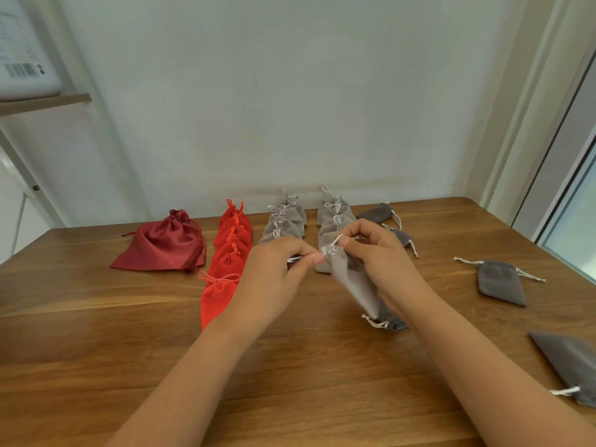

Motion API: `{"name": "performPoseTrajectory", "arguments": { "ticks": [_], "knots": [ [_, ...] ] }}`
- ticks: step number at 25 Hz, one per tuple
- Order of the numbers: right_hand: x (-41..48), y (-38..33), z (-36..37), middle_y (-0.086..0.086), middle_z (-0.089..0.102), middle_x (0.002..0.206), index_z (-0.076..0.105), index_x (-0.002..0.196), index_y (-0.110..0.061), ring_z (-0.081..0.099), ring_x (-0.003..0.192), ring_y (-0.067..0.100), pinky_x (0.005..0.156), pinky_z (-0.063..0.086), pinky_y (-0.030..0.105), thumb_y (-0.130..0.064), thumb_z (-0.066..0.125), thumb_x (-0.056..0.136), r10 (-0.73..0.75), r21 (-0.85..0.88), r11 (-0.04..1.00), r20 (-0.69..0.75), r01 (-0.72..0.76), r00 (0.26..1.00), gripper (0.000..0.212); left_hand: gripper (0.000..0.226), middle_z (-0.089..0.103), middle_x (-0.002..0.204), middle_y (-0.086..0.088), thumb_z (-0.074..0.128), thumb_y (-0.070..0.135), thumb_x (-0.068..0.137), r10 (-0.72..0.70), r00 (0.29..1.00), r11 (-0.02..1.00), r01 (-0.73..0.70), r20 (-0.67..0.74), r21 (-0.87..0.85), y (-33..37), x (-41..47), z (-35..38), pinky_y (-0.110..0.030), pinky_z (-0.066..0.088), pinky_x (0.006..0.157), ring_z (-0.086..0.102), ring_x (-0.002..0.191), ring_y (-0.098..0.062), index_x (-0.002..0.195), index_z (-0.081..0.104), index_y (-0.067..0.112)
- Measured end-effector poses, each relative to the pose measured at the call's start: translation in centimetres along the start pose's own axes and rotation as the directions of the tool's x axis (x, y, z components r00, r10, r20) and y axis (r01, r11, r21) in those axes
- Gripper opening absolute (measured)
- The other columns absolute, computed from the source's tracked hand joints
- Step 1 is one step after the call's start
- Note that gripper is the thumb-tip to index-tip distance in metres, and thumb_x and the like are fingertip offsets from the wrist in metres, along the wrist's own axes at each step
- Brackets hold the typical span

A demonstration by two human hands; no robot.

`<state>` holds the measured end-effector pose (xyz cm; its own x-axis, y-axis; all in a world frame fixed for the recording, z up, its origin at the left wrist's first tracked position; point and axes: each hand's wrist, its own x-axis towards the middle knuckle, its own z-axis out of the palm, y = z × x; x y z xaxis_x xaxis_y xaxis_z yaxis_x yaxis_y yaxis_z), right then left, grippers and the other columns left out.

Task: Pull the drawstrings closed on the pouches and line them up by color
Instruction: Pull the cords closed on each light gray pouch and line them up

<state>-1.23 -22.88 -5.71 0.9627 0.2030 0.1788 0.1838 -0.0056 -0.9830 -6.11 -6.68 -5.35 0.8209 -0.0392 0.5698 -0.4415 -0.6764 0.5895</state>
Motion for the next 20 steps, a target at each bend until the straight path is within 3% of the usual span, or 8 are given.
{"name": "performPoseTrajectory", "arguments": {
  "ticks": [2,4,6,8,13,15,17,20],
  "knots": [
    [0.1,0.3,-0.1,-0.005,0.061,0.077,0.06,0.079,-0.014,0.055,0.071,0.006,0.068,0.043,0.019,-0.009,0.059,0.09,-0.122,-0.25,0.961,-0.012,0.116,0.992,0.012,0.008,0.067,0.077,0.018,0.067,0.02,0.087,-0.052,0.993,0.995,0.061,0.108,-0.083,0.5,-0.2,0.1,-0.018,0.043,0.073,0.061,0.08,0.0,0.081,0.072,0.023],
    [0.0,0.4,-0.2,-0.009,0.056,0.082,0.058,0.081,-0.015,0.052,0.076,0.002,0.069,0.04,0.012,-0.009,0.059,0.089,-0.32,-0.542,0.787,0.05,0.295,0.946,0.01,0.012,0.068,0.077,0.016,0.065,0.017,0.088,-0.053,0.983,0.982,0.083,0.174,-0.17,0.9,-0.5,0.3,-0.014,0.043,0.072,0.061,0.079,0.001,0.079,0.069,0.023],
    [0.0,0.6,-0.3,-0.009,0.049,0.084,0.056,0.084,-0.015,0.047,0.074,0.005,0.067,0.038,0.014,-0.005,0.058,0.088,-0.443,-0.656,0.632,0.132,0.414,0.887,0.011,0.013,0.069,0.08,0.01,0.063,0.014,0.089,-0.057,0.975,0.97,0.104,0.213,-0.221,1.2,-0.7,0.4,-0.015,0.047,0.075,0.064,0.081,-0.002,0.08,0.069,0.02],
    [0.1,0.7,-0.1,-0.007,0.046,0.088,0.055,0.086,-0.014,0.043,0.073,0.007,0.064,0.034,0.018,-0.002,0.057,0.088,-0.495,-0.694,0.553,0.17,0.46,0.852,0.012,0.013,0.07,0.08,0.008,0.062,0.013,0.09,-0.07,0.97,0.964,0.125,0.233,-0.233,1.1,-0.6,0.3,-0.016,0.048,0.077,0.065,0.084,-0.005,0.08,0.069,0.019],
    [0.1,1.1,-0.3,-0.01,0.048,0.085,0.055,0.087,-0.016,0.046,0.072,-0.001,0.063,0.037,0.012,-0.007,0.055,0.091,-0.41,-0.651,0.684,0.027,0.328,0.911,0.009,0.021,0.062,0.071,0.02,0.056,0.022,0.094,-0.058,0.976,0.951,0.118,0.211,-0.287,1.6,-0.8,0.4,-0.011,0.039,0.066,0.054,0.067,0.004,0.074,0.063,0.025],
    [0.3,1.0,-1.2,-0.014,0.052,0.079,0.056,0.088,-0.02,0.052,0.07,0.002,0.061,0.038,0.012,-0.013,0.056,0.093,-0.346,-0.612,0.745,-0.013,0.266,0.938,0.009,0.023,0.063,0.088,0.017,0.055,0.027,0.093,-0.039,0.985,0.935,0.094,0.166,-0.341,2.1,-0.8,0.4,-0.01,0.038,0.067,0.05,0.065,0.007,0.07,0.06,0.026],
    [0.2,0.8,-1.5,-0.015,0.054,0.074,0.056,0.089,-0.022,0.055,0.068,0.005,0.059,0.041,0.012,-0.017,0.057,0.093,-0.327,-0.587,0.759,0.031,0.282,0.944,0.007,0.027,0.067,0.109,0.006,0.054,0.022,0.091,-0.134,0.981,0.834,0.189,0.143,-0.519,2.1,-0.6,0.2,-0.012,0.038,0.064,0.049,0.063,0.004,0.065,0.062,0.019],
    [-0.3,0.8,-0.3,-0.016,0.053,0.069,0.056,0.088,-0.023,0.053,0.065,0.001,0.058,0.039,0.009,-0.017,0.059,0.093,-0.389,-0.557,0.734,0.124,0.389,0.913,0.009,0.031,0.073,0.096,-0.007,0.053,0.018,0.089,-0.319,0.935,0.581,0.321,0.153,-0.748,1.9,0.0,-0.5,-0.02,0.041,0.058,0.05,0.06,-0.006,0.063,0.07,0.016]
  ]
}}
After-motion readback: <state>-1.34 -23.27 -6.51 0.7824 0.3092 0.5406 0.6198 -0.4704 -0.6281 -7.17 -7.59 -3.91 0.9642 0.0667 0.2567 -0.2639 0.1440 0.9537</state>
